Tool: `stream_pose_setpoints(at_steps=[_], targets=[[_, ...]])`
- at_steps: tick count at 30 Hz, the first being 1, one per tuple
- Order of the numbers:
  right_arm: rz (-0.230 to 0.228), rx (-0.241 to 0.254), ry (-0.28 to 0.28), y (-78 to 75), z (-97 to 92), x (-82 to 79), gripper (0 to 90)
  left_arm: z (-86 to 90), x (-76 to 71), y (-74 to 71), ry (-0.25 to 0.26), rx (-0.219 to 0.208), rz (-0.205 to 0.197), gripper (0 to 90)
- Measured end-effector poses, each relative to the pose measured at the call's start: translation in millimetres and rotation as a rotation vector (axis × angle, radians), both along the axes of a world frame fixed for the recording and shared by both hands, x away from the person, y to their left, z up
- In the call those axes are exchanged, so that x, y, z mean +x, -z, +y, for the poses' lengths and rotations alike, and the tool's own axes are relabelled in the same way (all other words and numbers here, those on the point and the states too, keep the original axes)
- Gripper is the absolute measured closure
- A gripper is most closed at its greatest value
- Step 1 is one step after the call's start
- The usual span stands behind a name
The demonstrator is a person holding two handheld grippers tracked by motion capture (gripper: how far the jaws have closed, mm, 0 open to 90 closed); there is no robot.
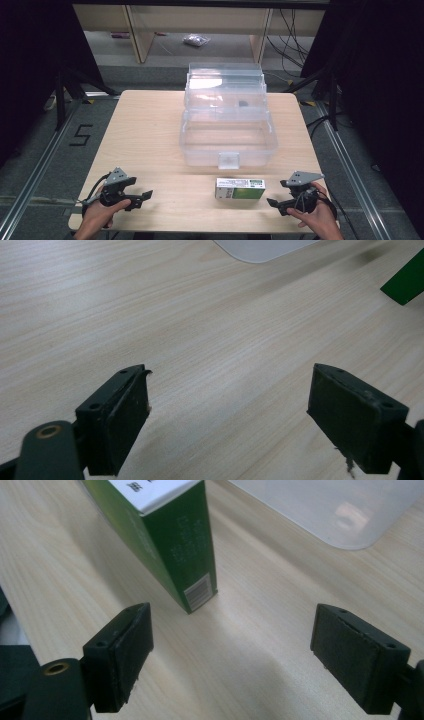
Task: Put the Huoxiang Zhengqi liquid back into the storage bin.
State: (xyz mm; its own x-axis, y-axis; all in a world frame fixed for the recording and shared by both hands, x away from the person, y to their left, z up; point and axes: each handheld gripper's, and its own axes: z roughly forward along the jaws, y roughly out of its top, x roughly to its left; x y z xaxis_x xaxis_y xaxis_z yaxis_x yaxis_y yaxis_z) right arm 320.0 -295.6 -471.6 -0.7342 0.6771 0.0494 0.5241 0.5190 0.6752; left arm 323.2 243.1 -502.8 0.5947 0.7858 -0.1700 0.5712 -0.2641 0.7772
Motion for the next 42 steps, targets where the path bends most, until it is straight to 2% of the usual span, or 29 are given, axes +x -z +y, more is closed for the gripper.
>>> stream_pose_setpoints(at_steps=[1,3,4,5,7,9,10,11,14,15,21,22,24,26,28,29,30,32,34,37,38,39,41,42], targets=[[0.007,0.000,0.009,-2.7,3.4,-2.4,17.9,-0.3,-0.3,0.1,-0.008,-0.004,-0.001,16.0],[0.006,-0.026,-0.020,-7.2,3.7,-0.7,17.9,-0.1,-0.2,0.0,-0.005,-0.002,0.002,16.0],[0.019,-0.004,0.013,-7.8,7.6,-3.4,17.9,-0.1,-0.2,0.0,-0.005,-0.003,0.001,15.9],[0.007,-0.027,-0.015,-10.9,6.9,-1.3,17.9,0.5,-0.1,-0.2,-0.001,0.005,0.002,15.9],[0.022,-0.035,-0.012,-13.7,8.7,-2.3,17.9,-0.2,-0.3,0.0,-0.005,-0.003,0.002,15.9],[0.000,-0.042,-0.043,-18.6,13.3,-1.0,17.9,0.7,-0.2,-0.3,-0.001,0.005,0.002,15.9],[0.012,-0.054,-0.051,-21.7,14.5,-1.5,18.0,0.7,-0.1,-0.2,-0.001,0.005,0.002,15.9],[-0.018,-0.054,-0.059,-20.9,16.0,-0.8,17.9,0.6,0.0,0.0,-0.001,0.003,0.001,15.9],[-0.023,-0.075,-0.087,-26.0,21.3,-1.3,17.9,-0.2,-0.2,0.0,-0.006,-0.003,0.001,15.9],[-0.042,-0.088,-0.118,-27.8,23.4,0.5,18.0,-0.1,0.0,0.1,-0.002,-0.002,0.000,16.0],[-0.036,-0.139,-0.152,-36.7,35.8,6.5,18.6,-0.4,-0.4,0.2,-0.008,-0.006,-0.002,15.9],[-0.021,-0.159,-0.158,-39.9,41.0,8.8,18.7,0.8,-0.1,-0.4,0.001,0.008,0.002,15.9],[-0.029,-0.167,-0.172,-41.1,42.8,10.4,18.8,0.7,-0.1,-0.3,-0.001,0.005,0.002,15.9],[-0.015,-0.195,-0.169,-45.0,51.2,12.5,18.9,0.7,-0.4,-0.5,-0.003,0.010,0.001,15.9],[-0.015,-0.234,-0.201,-48.6,59.8,16.2,19.0,0.0,-0.2,-0.1,-0.001,0.001,0.000,15.9],[-0.024,-0.244,-0.228,-49.3,62.9,18.6,19.0,1.2,-0.2,-0.7,0.008,0.019,0.004,15.9],[-0.009,-0.238,-0.245,-50.3,65.4,19.6,19.1,1.9,-0.2,-0.8,0.012,0.029,-0.002,15.9],[0.015,-0.256,-0.253,-52.5,71.2,21.5,19.6,-0.7,-0.6,0.4,-0.013,-0.006,-0.008,15.9],[0.024,-0.286,-0.275,-54.3,77.3,25.1,20.2,1.1,-0.2,-0.5,0.003,0.010,0.003,15.9],[0.017,-0.312,-0.314,-54.7,85.1,31.0,21.4,-0.7,-0.7,0.3,-0.012,-0.005,-0.008,16.0],[0.025,-0.315,-0.308,-55.1,87.0,31.3,21.7,1.8,-0.4,-0.7,0.008,0.027,-0.006,16.0],[0.024,-0.323,-0.318,-55.0,89.5,32.9,21.8,-0.9,-0.7,0.4,-0.013,-0.007,-0.009,15.9],[0.024,-0.342,-0.343,-54.6,95.5,35.7,22.2,-0.7,-0.7,0.4,-0.013,-0.006,-0.008,15.9],[0.030,-0.347,-0.337,-54.5,97.6,35.8,22.5,-0.6,-0.6,0.3,-0.009,-0.004,-0.010,16.0]])
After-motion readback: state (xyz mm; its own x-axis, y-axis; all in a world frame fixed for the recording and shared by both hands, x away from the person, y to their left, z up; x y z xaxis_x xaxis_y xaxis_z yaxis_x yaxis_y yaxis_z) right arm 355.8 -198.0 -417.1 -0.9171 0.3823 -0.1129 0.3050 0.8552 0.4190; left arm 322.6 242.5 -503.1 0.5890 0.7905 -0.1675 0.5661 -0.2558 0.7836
